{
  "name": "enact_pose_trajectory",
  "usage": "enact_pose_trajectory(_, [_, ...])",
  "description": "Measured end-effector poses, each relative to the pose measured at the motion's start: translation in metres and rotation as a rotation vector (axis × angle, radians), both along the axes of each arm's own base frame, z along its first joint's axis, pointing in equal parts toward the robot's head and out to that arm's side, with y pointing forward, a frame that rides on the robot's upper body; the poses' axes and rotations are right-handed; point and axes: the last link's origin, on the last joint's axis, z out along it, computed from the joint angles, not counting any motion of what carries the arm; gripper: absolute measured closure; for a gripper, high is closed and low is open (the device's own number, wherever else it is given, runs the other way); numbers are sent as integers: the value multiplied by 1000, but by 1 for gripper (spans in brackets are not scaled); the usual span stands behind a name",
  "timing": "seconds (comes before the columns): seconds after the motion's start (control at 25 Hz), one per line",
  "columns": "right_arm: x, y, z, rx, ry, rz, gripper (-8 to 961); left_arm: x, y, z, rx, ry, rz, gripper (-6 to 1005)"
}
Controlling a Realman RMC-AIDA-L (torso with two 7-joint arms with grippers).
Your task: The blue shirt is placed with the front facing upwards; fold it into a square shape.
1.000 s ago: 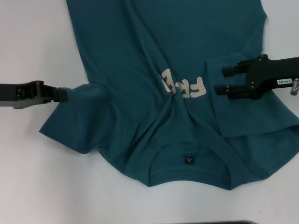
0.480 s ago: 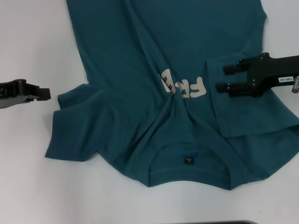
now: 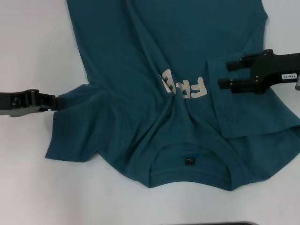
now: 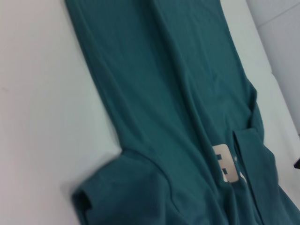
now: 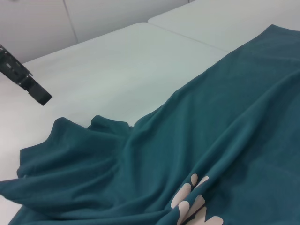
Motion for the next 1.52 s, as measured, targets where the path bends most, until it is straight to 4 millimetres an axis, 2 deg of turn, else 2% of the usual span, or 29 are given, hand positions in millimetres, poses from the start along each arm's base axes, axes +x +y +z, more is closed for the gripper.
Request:
enact_pose_trajectory(0.08, [0,0,0,1,-2,2,326,2,-2,0,13,4,-16,960])
enact_pose_trajectory(0.24, [1,0,1,3,-7,4,326,5,-5,-1,43,23,-39,845])
enact_pose_trajectory(0.52, [1,1,1,5,-10,6,327,-14,-9,10,70,42,18,622])
enact_pose_trajectory(0.68, [0,1,0,6,-10,7,327,-27,-13,11,66,35,52,386])
enact_pose_trajectory(0.8, [0,1,-1,5,-9,6,327,-32,-12,6,61,32,52,153])
enact_pose_trajectory(1.24, [0,1,-2,0,-11,6,327,-37,-5,-17,16,64,38,26])
enact_pose_trajectory(1.52, [0,1,-2,0,-10,6,327,-32,0,-27,-15,66,21,35])
